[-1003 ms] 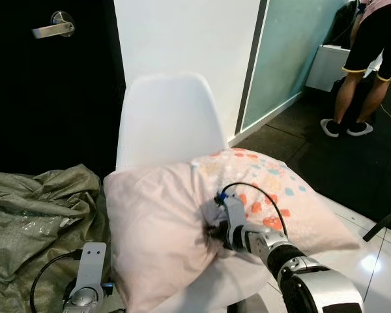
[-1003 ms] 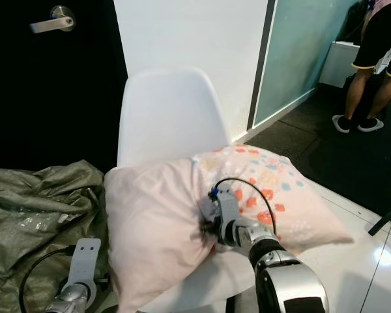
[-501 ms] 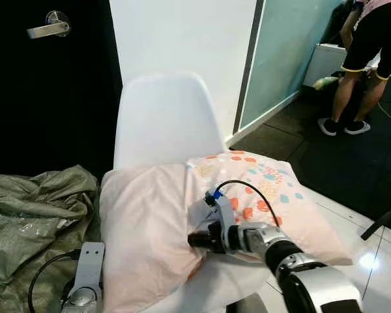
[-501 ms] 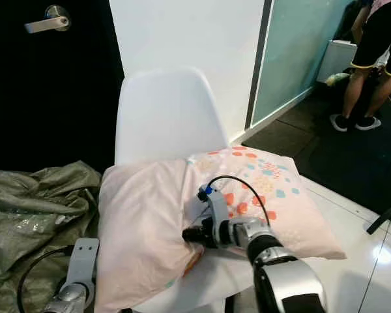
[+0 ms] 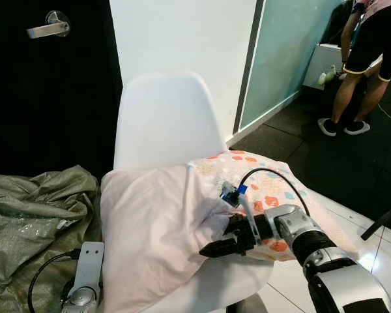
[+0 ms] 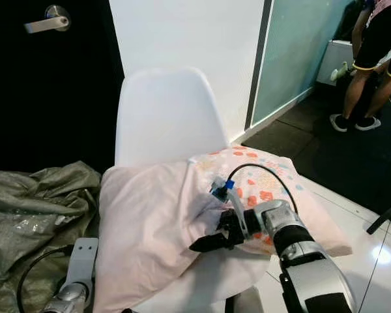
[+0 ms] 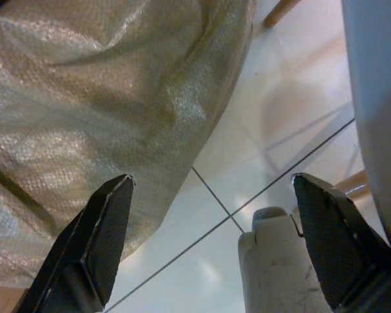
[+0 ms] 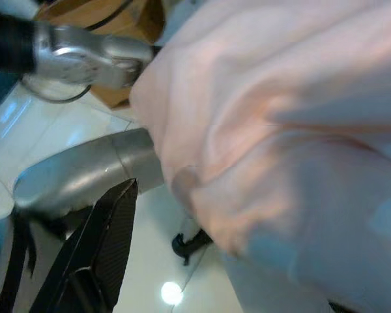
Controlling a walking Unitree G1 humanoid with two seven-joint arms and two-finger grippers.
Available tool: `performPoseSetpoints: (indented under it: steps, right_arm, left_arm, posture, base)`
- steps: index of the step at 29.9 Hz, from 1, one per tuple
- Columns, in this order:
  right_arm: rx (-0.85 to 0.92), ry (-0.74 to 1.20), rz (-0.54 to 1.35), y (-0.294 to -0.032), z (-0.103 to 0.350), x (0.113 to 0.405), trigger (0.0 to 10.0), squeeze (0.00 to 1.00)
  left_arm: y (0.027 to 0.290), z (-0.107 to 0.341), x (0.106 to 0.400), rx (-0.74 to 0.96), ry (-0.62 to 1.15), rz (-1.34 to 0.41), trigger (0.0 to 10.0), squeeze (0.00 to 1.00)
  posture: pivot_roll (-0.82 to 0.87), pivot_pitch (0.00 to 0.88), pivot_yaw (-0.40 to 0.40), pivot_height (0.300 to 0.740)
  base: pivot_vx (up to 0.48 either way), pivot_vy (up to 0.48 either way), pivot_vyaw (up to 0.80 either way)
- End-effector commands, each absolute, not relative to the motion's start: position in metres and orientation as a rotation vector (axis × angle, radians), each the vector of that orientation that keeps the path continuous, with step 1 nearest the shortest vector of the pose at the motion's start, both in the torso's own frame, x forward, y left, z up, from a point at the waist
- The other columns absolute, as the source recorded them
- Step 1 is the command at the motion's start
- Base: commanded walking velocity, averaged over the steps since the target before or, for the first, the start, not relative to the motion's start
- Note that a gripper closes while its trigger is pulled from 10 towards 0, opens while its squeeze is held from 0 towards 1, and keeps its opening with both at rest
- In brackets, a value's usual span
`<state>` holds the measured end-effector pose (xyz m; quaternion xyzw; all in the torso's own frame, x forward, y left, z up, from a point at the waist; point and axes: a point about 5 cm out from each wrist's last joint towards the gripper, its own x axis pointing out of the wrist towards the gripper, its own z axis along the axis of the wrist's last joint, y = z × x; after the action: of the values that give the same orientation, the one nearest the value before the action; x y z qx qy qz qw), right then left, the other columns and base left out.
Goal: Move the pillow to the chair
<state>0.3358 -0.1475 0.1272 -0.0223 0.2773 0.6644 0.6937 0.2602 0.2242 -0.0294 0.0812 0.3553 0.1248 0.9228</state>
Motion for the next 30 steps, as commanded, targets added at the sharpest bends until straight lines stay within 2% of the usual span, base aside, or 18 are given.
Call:
performPoseSetpoints:
  steps: [1,9,11,13,14,17,18,19,22,23,24,25,26,27,28,30]
  right_arm:
    - [-0.064,0.566,1.545,-0.142,0.136,0.336,10.0,1.0]
    - [-0.216,0.528,1.59,-0.142,0.146,0.33,10.0,1.0]
    - [-0.478,0.614,1.472,-0.158,0.144,0.334,10.0,1.0]
    - [-0.496,0.609,1.446,-0.162,0.15,0.336,10.0,1.0]
    - [-0.442,0.526,1.445,-0.164,0.172,0.339,10.0,1.0]
    - [-0.418,0.486,1.438,-0.167,0.183,0.341,10.0,1.0]
    - [-0.452,0.523,1.398,-0.172,0.182,0.343,10.0,1.0]
    - [-0.584,0.597,1.315,-0.182,0.174,0.345,10.0,1.0]
    - [-0.555,0.561,1.288,-0.182,0.175,0.348,10.0,1.0]
    - [-0.51,0.431,1.239,-0.174,0.181,0.357,10.0,1.0]
    - [-0.331,0.249,1.086,-0.163,0.19,0.373,10.0,0.0]
    - [-0.331,0.249,1.086,-0.163,0.19,0.373,10.0,0.0]
    - [-0.245,0.208,1.022,-0.16,0.191,0.378,10.0,0.0]
    - [-0.05,0.158,0.937,-0.157,0.189,0.383,10.0,0.0]
    - [-0.05,0.158,0.937,-0.157,0.189,0.383,10.0,0.0]
    - [0.107,0.118,0.884,-0.155,0.188,0.385,10.0,0.0]
  left_arm:
    - [0.22,-0.029,0.263,0.176,0.726,0.233,10.0,0.0]
    - [0.221,-0.028,0.263,0.179,0.727,0.235,10.0,0.0]
    - [0.221,-0.028,0.263,0.18,0.727,0.235,10.0,0.0]
    - [0.221,-0.028,0.263,0.18,0.727,0.235,10.0,0.0]
    - [0.221,-0.028,0.263,0.182,0.728,0.235,10.0,0.0]
    - [0.221,-0.028,0.263,0.182,0.727,0.235,10.0,0.0]
    - [0.221,-0.028,0.263,0.182,0.727,0.235,10.0,0.0]
    - [0.221,-0.028,0.263,0.182,0.728,0.235,10.0,0.0]
    - [0.221,-0.028,0.263,0.183,0.728,0.236,10.0,0.0]
    - [0.221,-0.028,0.263,0.184,0.729,0.238,10.0,0.0]
    - [0.222,-0.028,0.263,0.187,0.729,0.249,10.0,0.0]
    - [0.222,-0.028,0.263,0.187,0.729,0.249,10.0,0.0]
    - [0.222,-0.028,0.263,0.189,0.73,0.257,10.0,0.0]
    - [0.223,-0.028,0.262,0.189,0.729,0.28,10.0,0.0]
    - [0.223,-0.028,0.262,0.189,0.729,0.28,10.0,0.0]
    - [0.224,-0.028,0.262,0.188,0.728,0.3,10.0,0.0]
  posture:
    - [-0.08,0.015,-0.047,0.521]
    - [-0.07,0.02,-0.044,0.521]
    - [-0.07,0.02,-0.044,0.521]
    - [-0.08,0.019,-0.042,0.521]
    - [-0.08,0.018,-0.043,0.521]
    - [-0.08,0.019,-0.044,0.521]
    - [-0.08,0.018,-0.046,0.521]
    - [-0.08,0.018,-0.046,0.521]
    - [-0.08,0.017,-0.047,0.521]
    - [-0.08,0.016,-0.046,0.521]
    - [-0.08,0.016,-0.044,0.521]
    - [-0.08,0.016,-0.044,0.521]
    - [-0.08,0.016,-0.044,0.521]
    - [-0.07,0.014,-0.048,0.521]
    - [-0.07,0.014,-0.048,0.521]
    - [-0.07,0.014,-0.048,0.521]
  base:
    - [0.0,0.0,0.0]
    - [0.0,0.0,0.0]
    - [0.0,0.0,0.0]
    - [0.0,0.0,0.0]
    - [0.0,0.0,0.0]
    - [0.0,0.0,0.0]
    - [0.0,0.0,0.0]
    - [0.0,0.0,0.0]
    - [0.0,0.0,0.0]
    - [0.0,0.0,0.0]
    - [0.0,0.0,0.0]
    - [0.0,0.0,0.0]
    - [0.0,0.0,0.0]
    - [0.0,0.0,0.0]
    - [0.0,0.0,0.0]
    - [0.0,0.0,0.0]
